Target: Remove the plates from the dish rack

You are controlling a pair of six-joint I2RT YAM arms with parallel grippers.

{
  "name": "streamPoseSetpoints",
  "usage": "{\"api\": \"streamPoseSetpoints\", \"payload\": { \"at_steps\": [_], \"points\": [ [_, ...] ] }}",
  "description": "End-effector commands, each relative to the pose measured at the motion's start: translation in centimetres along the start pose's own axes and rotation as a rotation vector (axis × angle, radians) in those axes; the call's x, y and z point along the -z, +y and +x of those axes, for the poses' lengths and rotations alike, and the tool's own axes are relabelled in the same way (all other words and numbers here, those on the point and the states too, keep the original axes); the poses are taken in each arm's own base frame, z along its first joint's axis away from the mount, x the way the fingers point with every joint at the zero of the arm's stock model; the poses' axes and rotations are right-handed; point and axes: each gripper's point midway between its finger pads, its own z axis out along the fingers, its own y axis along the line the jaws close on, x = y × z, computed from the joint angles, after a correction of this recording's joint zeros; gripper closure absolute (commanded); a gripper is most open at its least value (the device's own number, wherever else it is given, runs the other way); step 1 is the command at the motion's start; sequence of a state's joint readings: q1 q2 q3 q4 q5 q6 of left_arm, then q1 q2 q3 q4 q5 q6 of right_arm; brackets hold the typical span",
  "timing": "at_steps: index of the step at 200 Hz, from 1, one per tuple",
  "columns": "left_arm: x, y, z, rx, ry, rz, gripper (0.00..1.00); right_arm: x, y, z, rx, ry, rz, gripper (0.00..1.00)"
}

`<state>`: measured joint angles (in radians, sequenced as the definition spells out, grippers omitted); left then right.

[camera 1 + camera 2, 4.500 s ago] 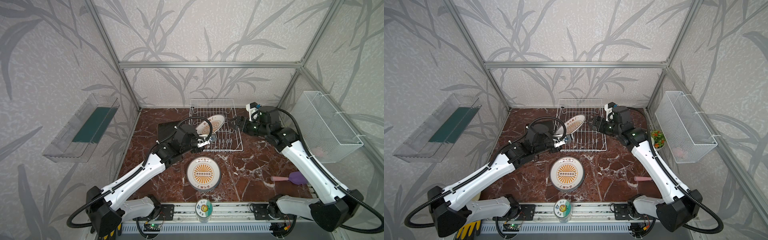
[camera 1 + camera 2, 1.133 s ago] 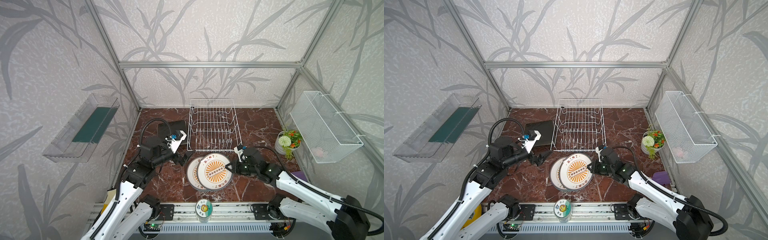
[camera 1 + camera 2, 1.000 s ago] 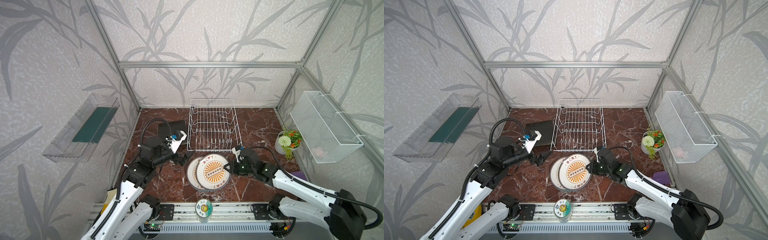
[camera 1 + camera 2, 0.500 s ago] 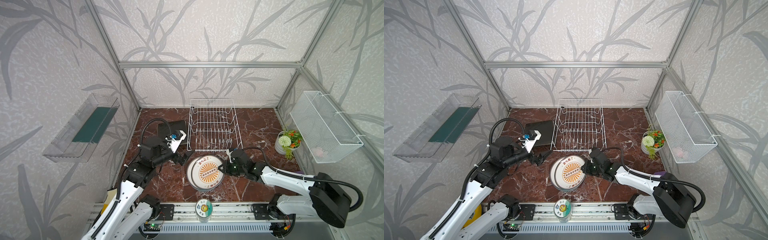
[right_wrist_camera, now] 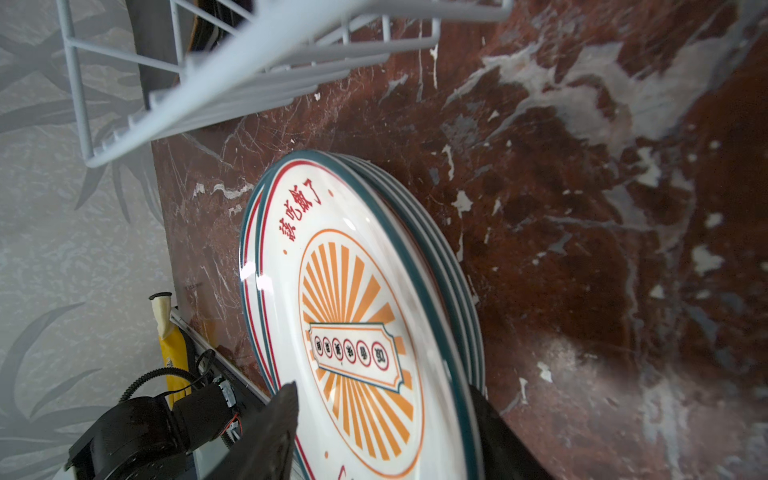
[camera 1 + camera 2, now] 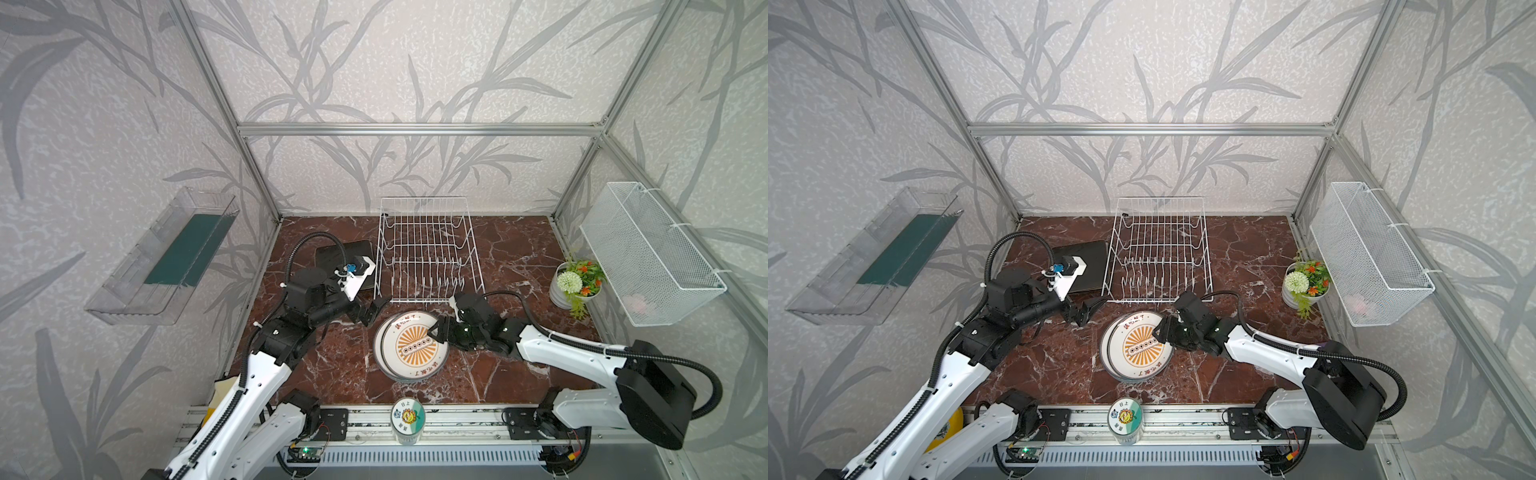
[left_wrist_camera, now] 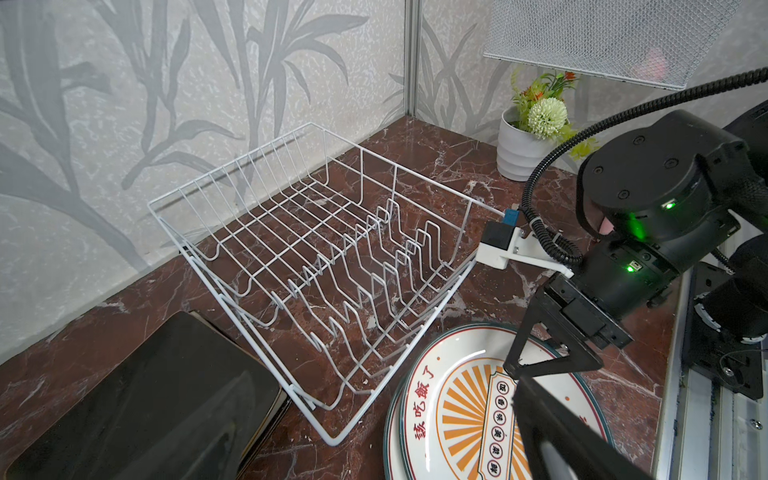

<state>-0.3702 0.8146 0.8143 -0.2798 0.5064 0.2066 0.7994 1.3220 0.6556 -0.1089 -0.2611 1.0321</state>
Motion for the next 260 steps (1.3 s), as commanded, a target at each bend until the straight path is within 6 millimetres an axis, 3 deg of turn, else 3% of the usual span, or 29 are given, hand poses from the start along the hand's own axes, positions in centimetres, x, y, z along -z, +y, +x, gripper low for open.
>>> {"api": "streamPoseSetpoints", "payload": {
  "at_steps": [1,4,7,9,118,152,188,210,233,260],
  "points": [
    [0.4,0.0,-2.6,-0.017,-0.085,0.011,0.01,0.1,0.1,0.5,0.005,0.045,0.042,0.19],
    [0.3,0.0,-2.6,-0.016,-0.088,0.012,0.01,0.1,0.1,0.5,0.006,0.049,0.046,0.15],
    [0.3,0.0,-2.6,-0.014,-0.09,0.014,0.01,0.1,0.2,0.5,0.008,0.051,0.051,0.02],
    [0.2,0.0,-2.6,-0.012,-0.09,0.013,0.01,0.1,0.1,0.5,0.009,0.052,0.054,0.0],
    [-0.5,1.2,-3.4,0.027,-0.136,-0.033,0.01,0.4,2.5,0.3,0.082,0.101,0.028,0.01],
    [0.0,2.5,-3.8,0.034,-0.149,-0.111,0.01,1.6,3.3,0.4,0.16,0.106,0.015,0.01],
    [1.6,5.7,-5.2,0.031,-0.176,-0.314,0.01,4.8,4.8,0.3,0.438,0.122,0.026,0.01],
    [3.0,8.5,-5.5,0.05,-0.13,-0.48,0.01,7.1,6.1,-1.1,0.598,0.028,0.022,0.01],
    [4.6,11.0,-5.1,0.054,-0.11,-0.652,0.01,10.3,7.4,-4.2,0.737,-0.198,0.032,0.01],
    [6.7,12.9,-4.0,0.089,-0.138,-0.816,0.01,16.4,8.1,-9.4,0.84,-0.569,0.133,0.01]
  ]
}}
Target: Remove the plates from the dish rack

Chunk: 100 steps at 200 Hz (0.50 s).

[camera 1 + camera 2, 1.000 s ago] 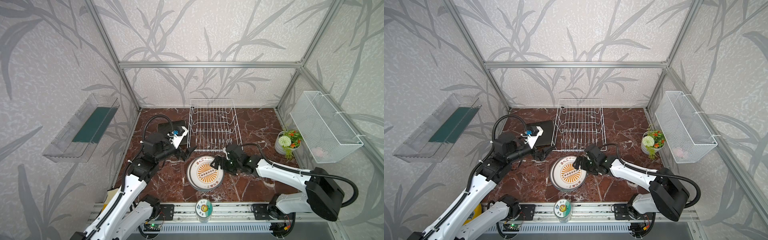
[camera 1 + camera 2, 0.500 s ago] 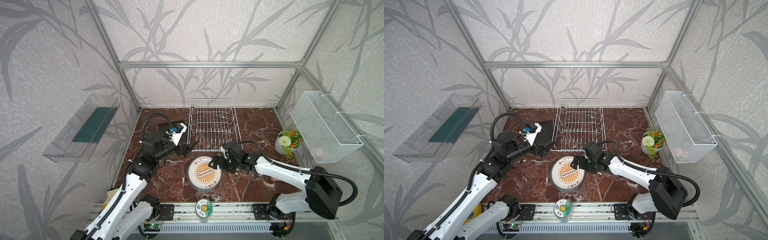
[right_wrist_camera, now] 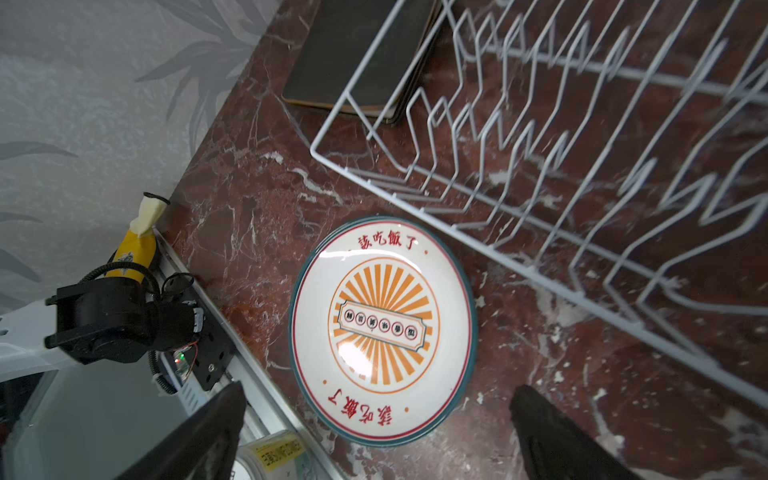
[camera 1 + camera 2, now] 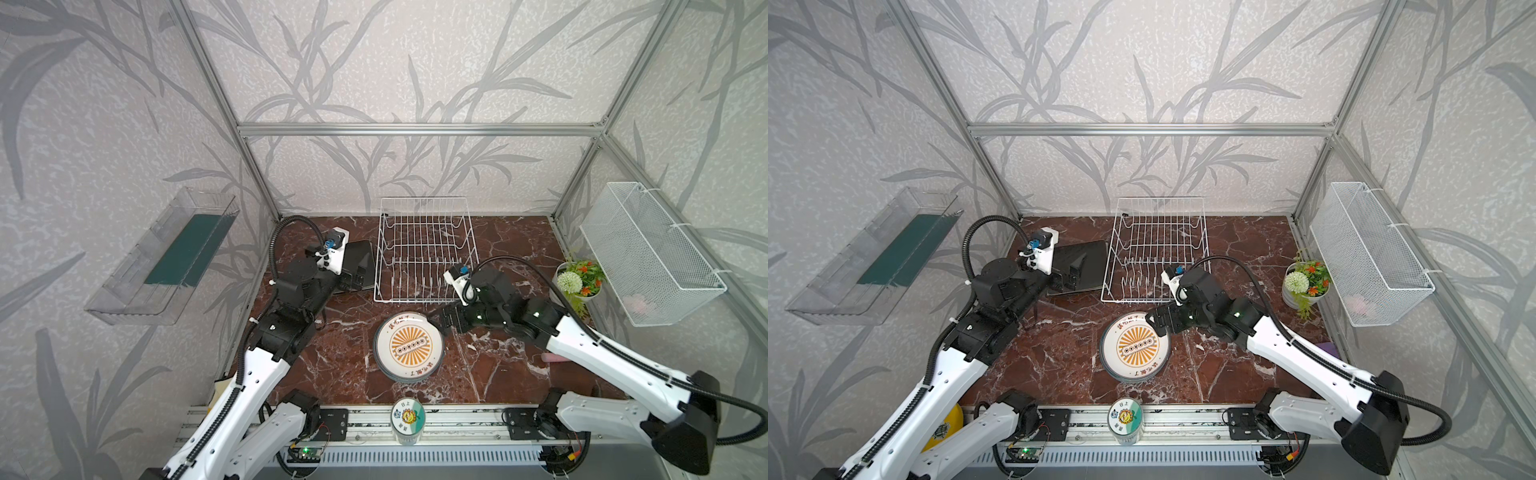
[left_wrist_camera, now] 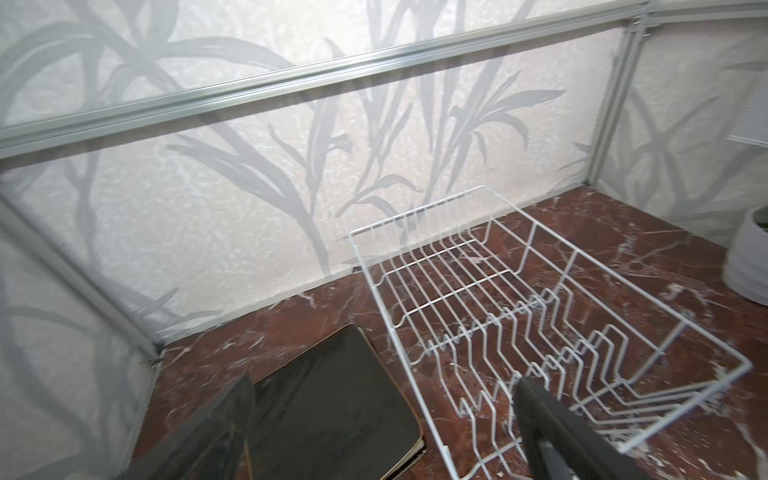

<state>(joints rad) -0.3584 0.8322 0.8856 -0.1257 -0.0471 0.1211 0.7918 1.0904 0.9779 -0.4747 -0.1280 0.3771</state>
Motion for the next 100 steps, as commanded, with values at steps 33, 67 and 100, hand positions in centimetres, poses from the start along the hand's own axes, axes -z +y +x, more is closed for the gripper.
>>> {"api": "streamPoseSetpoints", "payload": {
  "at_steps": [33,67,100],
  "points": [
    [1.8,7.6,4.1,0.034,0.032,-0.481,0.01,10.6,-9.9,-8.3,0.217,-0.558,0.54,0.01],
    [2.2,9.1,8.7,0.05,0.068,-0.609,0.01,14.2,-18.0,-6.2,0.044,-0.693,0.78,0.01],
    [3.2,10.7,13.2,0.136,0.018,-0.764,0.01,13.0,-23.6,-1.6,-0.088,-0.706,0.89,0.01]
  ]
}}
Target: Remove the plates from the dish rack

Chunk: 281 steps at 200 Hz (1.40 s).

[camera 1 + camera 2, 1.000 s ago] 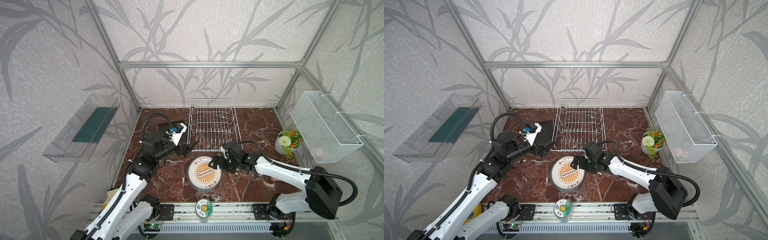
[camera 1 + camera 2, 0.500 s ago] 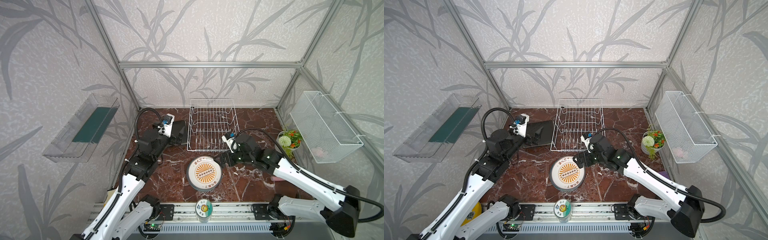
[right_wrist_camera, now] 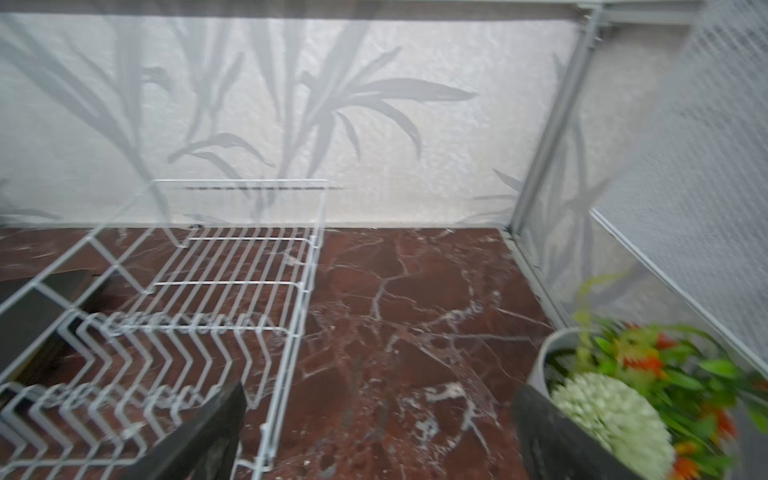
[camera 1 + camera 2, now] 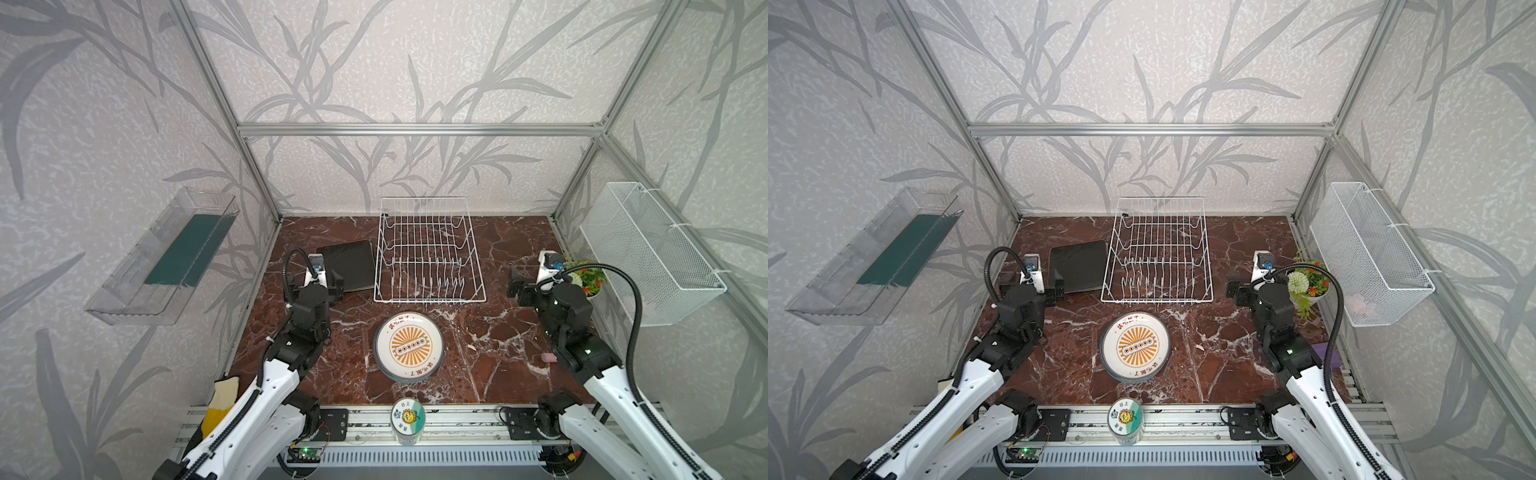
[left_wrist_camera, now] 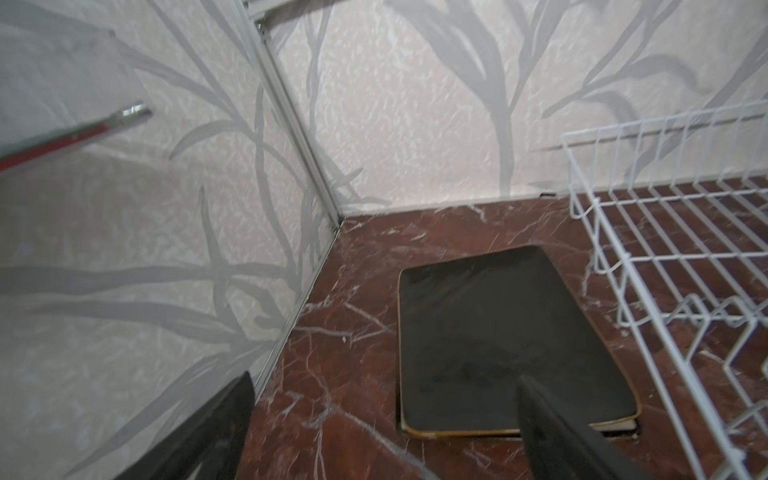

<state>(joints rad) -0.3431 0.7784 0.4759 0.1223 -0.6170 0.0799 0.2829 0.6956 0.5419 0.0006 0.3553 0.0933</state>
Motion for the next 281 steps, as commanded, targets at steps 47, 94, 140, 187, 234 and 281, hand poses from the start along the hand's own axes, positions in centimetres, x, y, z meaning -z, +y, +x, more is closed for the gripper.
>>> {"api": "streamPoseSetpoints", "payload": {
  "at_steps": [47,94,140,187,234,281],
  "points": [
    [-1.8,1.9,5.1,0.215,-0.034,-0.13,0.01,-3.0,-3.8,8.0,-0.029,0.018,0.18,0.01],
    [-4.0,1.4,8.4,0.276,-0.011,-0.12,0.01,-5.3,-3.6,11.6,-0.017,0.086,0.141,0.01],
    [-6.9,-0.1,8.8,0.236,0.036,-0.07,0.01,-7.9,-2.9,11.5,-0.047,0.094,0.073,0.01],
    [-7.5,2.5,9.4,0.286,-0.059,-0.127,0.01,-10.1,-1.5,11.5,0.015,0.15,-0.017,0.01],
    [-9.2,1.2,10.9,0.289,-0.072,-0.047,0.01,-11.3,-1.3,13.0,0.035,0.047,-0.051,0.01],
    [-10.5,1.5,11.4,0.303,0.019,-0.047,0.02,-12.5,-0.3,13.2,0.074,0.111,-0.088,0.01]
  ]
}}
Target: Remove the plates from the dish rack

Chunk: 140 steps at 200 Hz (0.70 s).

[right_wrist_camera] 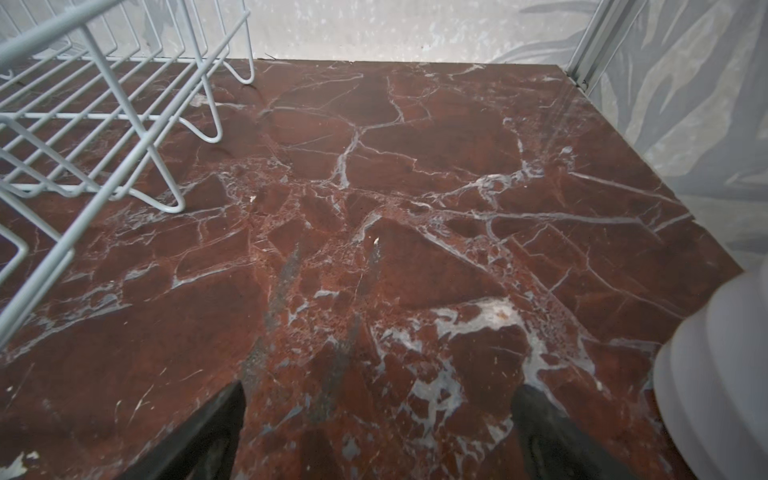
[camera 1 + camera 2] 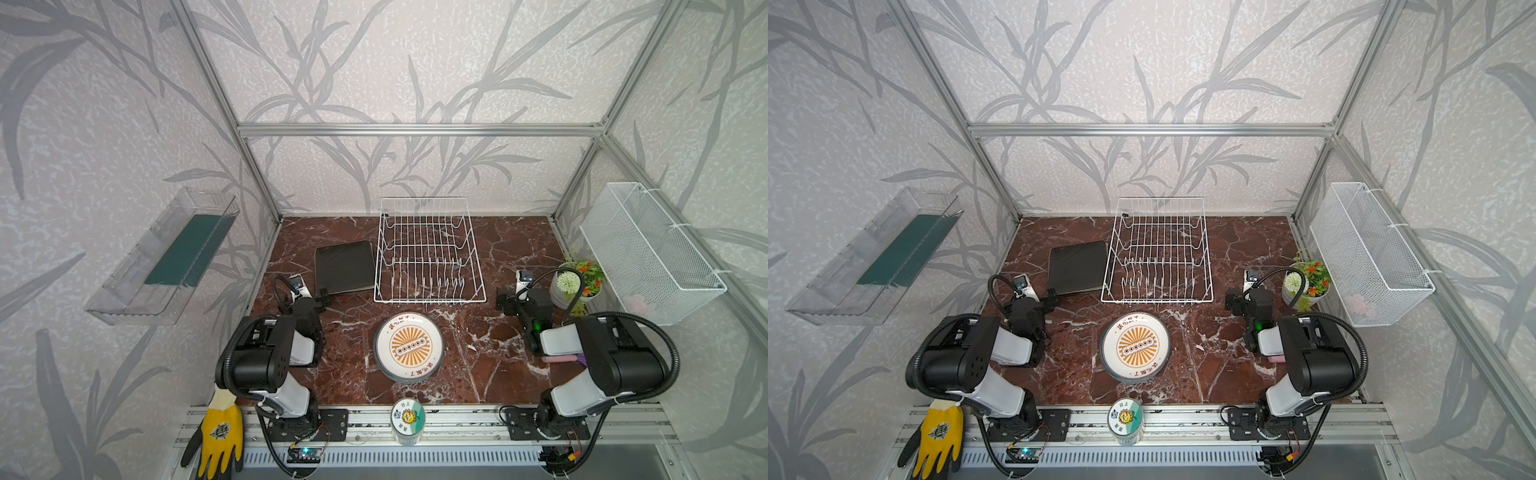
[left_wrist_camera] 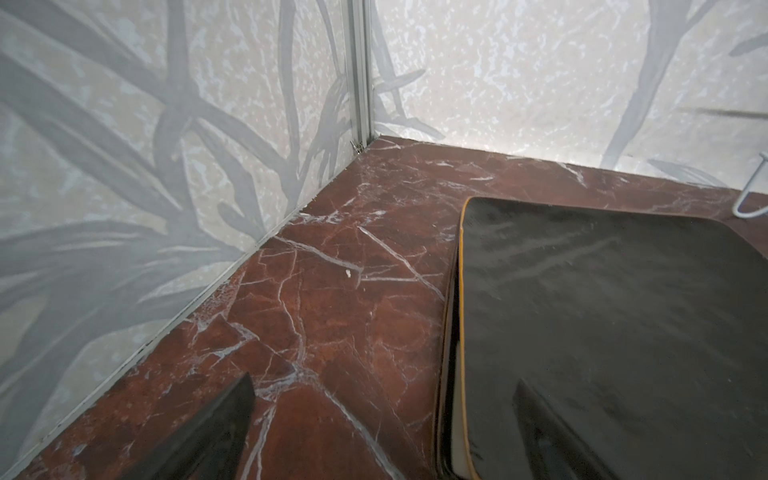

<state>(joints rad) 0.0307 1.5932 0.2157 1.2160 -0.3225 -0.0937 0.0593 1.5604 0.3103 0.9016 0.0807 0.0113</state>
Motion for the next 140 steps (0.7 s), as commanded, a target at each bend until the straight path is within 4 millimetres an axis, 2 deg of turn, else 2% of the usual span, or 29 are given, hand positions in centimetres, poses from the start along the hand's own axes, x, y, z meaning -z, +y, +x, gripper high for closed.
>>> {"api": "streamPoseSetpoints", "payload": {
  "at_steps": [1,75,118,140],
  "points": [
    [-0.6,-0.6,-1.2,0.041,-0.007,0.023,0.02,-0.5,0.8,-3.7,0.029,-0.1,-0.031,0.01],
    [-0.9,-1.0,-1.4,0.015,-0.004,0.025,0.01,-0.5,0.9,-3.6,0.035,-0.077,-0.032,0.01],
    [-2.0,-3.6,-0.9,-0.072,0.073,0.115,0.01,-0.5,0.9,-3.6,0.035,-0.078,-0.033,0.01],
    [-2.0,-3.7,-1.0,-0.079,0.071,0.12,0.01,-0.5,0.9,-3.6,0.036,-0.077,-0.032,0.01]
  ]
}}
